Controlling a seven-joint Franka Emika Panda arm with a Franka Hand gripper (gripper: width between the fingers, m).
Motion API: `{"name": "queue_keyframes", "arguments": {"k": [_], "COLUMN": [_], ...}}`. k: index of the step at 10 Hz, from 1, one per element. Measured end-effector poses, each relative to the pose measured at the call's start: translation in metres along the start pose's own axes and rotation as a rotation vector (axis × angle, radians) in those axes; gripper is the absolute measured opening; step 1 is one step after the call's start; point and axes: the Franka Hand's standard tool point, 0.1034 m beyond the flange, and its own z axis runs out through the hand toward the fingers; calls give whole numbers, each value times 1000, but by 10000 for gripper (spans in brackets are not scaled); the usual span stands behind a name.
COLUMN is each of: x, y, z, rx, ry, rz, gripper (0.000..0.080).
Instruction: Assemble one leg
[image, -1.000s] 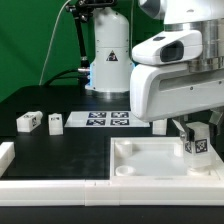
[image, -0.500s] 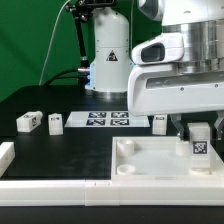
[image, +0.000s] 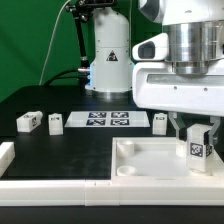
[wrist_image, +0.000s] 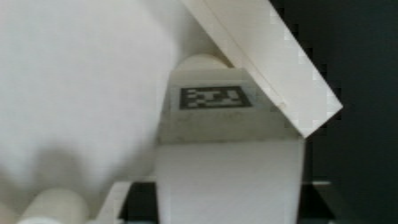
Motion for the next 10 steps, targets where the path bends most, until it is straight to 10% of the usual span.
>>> {"name": "queue_keyframes", "arguments": {"k": [4, 7, 10], "x": [0, -3, -4], "y": [2, 1, 2], "z": [0, 2, 5], "rx": [-6, -8, -7], "ry": [-4, -11, -14], "rz": [94, -154, -445], "gripper": [293, 608, 648]}}
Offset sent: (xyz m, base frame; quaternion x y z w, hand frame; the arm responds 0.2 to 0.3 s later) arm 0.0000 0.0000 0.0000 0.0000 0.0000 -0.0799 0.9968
